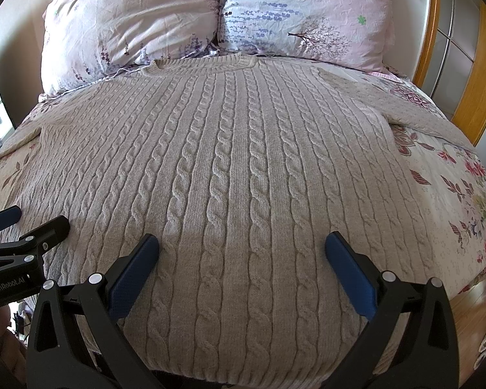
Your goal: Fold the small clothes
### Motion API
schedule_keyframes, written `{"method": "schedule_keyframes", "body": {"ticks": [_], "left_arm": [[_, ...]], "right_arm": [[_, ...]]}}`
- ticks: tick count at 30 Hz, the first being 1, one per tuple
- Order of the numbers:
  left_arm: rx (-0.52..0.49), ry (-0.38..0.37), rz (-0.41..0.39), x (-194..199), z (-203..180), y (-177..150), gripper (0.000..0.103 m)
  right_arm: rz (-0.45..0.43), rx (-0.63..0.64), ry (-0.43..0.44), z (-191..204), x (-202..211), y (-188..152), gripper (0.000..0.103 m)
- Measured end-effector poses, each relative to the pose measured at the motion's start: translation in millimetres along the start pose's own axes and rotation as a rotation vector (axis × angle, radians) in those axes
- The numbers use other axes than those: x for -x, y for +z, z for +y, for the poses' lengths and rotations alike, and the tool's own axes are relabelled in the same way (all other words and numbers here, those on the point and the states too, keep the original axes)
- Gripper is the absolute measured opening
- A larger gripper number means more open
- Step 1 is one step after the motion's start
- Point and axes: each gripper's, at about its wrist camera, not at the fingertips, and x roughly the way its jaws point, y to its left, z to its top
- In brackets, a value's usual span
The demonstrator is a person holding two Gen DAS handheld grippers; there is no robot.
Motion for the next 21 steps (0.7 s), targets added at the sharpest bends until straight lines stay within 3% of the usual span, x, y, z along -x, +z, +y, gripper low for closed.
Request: {"method": "schedule_keyframes", "body": {"ticks": [11, 21], "left_arm": [[-0.014, -0.008, 0.013, -3.3, 1.4, 4.0, 0.101], [-0.086, -0.04, 0.031, -6.0, 2.7, 9.6, 0.101]], "right_arm": [[-0.01, 0.034, 0.028, -1.3, -1.5, 0.3, 0.102], [-0.015, 0.11, 0.106, -3.0, -9.7, 5.6, 0.102]]}}
